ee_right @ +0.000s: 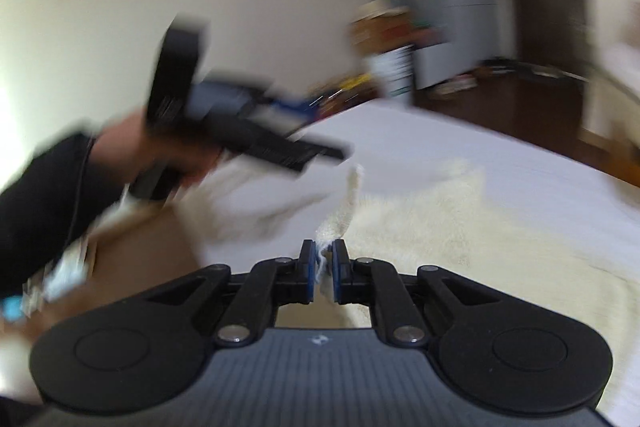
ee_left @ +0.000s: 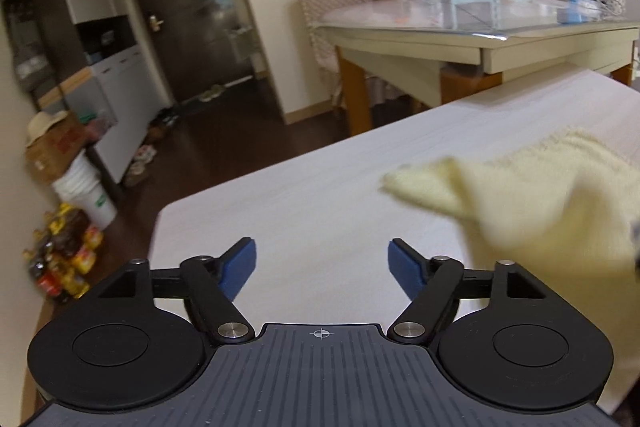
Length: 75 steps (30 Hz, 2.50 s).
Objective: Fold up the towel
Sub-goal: 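Grasp the towel edge with the right gripper while the left gripper grasps the same edge, then lift the held towel edge with both grippers and fold it across the towel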
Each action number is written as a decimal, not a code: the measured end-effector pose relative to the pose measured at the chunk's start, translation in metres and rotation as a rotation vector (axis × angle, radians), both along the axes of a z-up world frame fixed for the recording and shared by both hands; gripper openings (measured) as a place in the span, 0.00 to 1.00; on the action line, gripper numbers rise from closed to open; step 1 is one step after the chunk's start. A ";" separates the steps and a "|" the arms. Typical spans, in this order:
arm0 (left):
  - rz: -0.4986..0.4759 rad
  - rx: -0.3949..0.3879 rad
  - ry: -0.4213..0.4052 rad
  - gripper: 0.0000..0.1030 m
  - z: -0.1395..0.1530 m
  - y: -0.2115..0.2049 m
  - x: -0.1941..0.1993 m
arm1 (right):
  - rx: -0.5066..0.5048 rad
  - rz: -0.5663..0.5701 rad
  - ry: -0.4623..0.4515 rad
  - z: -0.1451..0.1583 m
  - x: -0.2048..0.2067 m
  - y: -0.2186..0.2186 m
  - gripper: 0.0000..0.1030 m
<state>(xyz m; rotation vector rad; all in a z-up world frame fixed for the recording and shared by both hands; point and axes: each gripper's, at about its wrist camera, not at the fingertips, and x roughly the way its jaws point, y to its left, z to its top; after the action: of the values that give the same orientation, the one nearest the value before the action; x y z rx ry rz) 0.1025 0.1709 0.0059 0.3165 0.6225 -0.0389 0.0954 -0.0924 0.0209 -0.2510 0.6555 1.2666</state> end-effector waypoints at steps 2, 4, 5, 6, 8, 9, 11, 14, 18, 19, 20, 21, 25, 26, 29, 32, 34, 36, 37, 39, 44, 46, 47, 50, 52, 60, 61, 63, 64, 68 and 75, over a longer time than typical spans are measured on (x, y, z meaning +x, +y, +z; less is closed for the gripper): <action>-0.040 0.024 0.000 0.77 -0.001 0.002 -0.016 | -0.021 0.036 0.013 -0.008 -0.006 0.008 0.09; -0.156 0.055 -0.002 0.77 -0.002 0.000 -0.041 | -0.025 0.049 0.034 -0.012 -0.007 0.009 0.09; -0.222 0.071 0.004 0.76 -0.004 -0.005 -0.049 | -0.027 0.053 0.037 -0.013 -0.007 0.009 0.09; -0.287 0.088 0.010 0.72 -0.005 -0.009 -0.058 | -0.029 0.061 0.042 -0.012 -0.007 0.008 0.09; -0.406 0.133 0.024 0.67 -0.008 -0.021 -0.069 | -0.037 0.083 0.045 -0.012 -0.006 0.008 0.09; -0.463 0.161 0.032 0.63 -0.010 -0.028 -0.073 | -0.050 0.101 0.031 -0.012 -0.007 0.009 0.09; -0.596 0.201 0.057 0.59 -0.010 -0.041 -0.078 | -0.074 0.134 -0.002 -0.012 -0.011 0.012 0.09; -0.717 0.201 0.086 0.56 -0.005 -0.048 -0.076 | -0.118 0.192 -0.085 -0.014 -0.019 0.018 0.09; -0.833 0.195 0.118 0.56 0.003 -0.053 -0.067 | -0.166 0.250 -0.199 -0.021 -0.033 0.031 0.09; -0.861 0.193 0.134 0.56 0.006 -0.055 -0.062 | -0.175 0.260 -0.226 -0.023 -0.038 0.036 0.09; -0.883 0.188 0.149 0.56 0.008 -0.056 -0.058 | -0.184 0.271 -0.252 -0.025 -0.043 0.040 0.09; -0.903 0.182 0.163 0.52 0.009 -0.057 -0.054 | -0.197 0.287 -0.291 -0.028 -0.048 0.044 0.09; -0.939 0.157 0.272 0.23 0.006 -0.059 -0.041 | -0.233 0.323 -0.382 -0.037 -0.064 0.057 0.09; -0.942 0.164 0.287 0.21 0.004 -0.060 -0.039 | -0.237 0.327 -0.397 -0.040 -0.066 0.059 0.09; -0.930 0.179 0.306 0.09 0.000 -0.061 -0.040 | -0.233 0.331 -0.414 -0.044 -0.070 0.063 0.12; -0.907 0.181 0.303 0.06 -0.001 -0.055 -0.052 | -0.189 0.289 -0.406 -0.035 -0.069 0.047 0.21; -0.888 0.172 0.292 0.06 0.001 -0.050 -0.059 | -0.148 0.231 -0.395 -0.024 -0.065 0.028 0.23; -0.873 0.158 0.282 0.06 0.004 -0.045 -0.063 | -0.124 0.163 -0.397 -0.018 -0.062 -0.002 0.32; -0.866 0.153 0.278 0.06 0.006 -0.043 -0.064 | -0.123 0.136 -0.402 -0.016 -0.060 -0.016 0.41; -0.852 0.147 0.274 0.06 0.008 -0.041 -0.065 | -0.190 0.104 -0.450 -0.021 -0.065 -0.043 0.44; -0.835 0.126 0.267 0.06 0.010 -0.042 -0.065 | -0.366 0.142 -0.582 -0.038 -0.088 -0.064 0.45; -0.829 0.120 0.266 0.06 0.010 -0.044 -0.064 | -0.429 0.166 -0.669 -0.049 -0.097 -0.062 0.45; -0.826 0.117 0.267 0.06 0.010 -0.044 -0.063 | -0.449 0.177 -0.716 -0.056 -0.100 -0.060 0.45; -0.818 0.120 0.276 0.06 0.011 -0.047 -0.063 | -0.528 0.227 -0.886 -0.079 -0.111 -0.052 0.41; -0.809 0.121 0.281 0.06 0.012 -0.047 -0.062 | -0.568 0.254 -0.959 -0.089 -0.113 -0.048 0.30; -0.772 0.069 0.287 0.05 0.015 -0.044 -0.084 | -0.531 0.225 -0.874 -0.082 -0.112 -0.066 0.07; -0.774 0.060 0.283 0.05 0.016 -0.045 -0.089 | -0.520 0.211 -0.839 -0.075 -0.113 -0.076 0.07; -0.776 0.034 0.281 0.05 0.019 -0.046 -0.096 | -0.470 0.195 -0.744 -0.059 -0.113 -0.094 0.07; -0.772 0.030 0.276 0.05 0.022 -0.046 -0.096 | -0.441 0.188 -0.687 -0.051 -0.109 -0.099 0.07; -0.726 0.003 0.241 0.05 0.035 -0.039 -0.082 | -0.366 0.192 -0.514 -0.026 -0.081 -0.104 0.07; -0.611 -0.022 0.196 0.05 0.054 -0.032 -0.014 | -0.220 0.073 -0.240 0.015 0.011 -0.100 0.07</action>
<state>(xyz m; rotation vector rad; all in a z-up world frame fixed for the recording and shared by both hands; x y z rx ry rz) 0.0888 0.1390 0.0600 0.4762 0.6992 -0.6687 0.1068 -0.1925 0.0359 -0.6037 0.5818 1.2102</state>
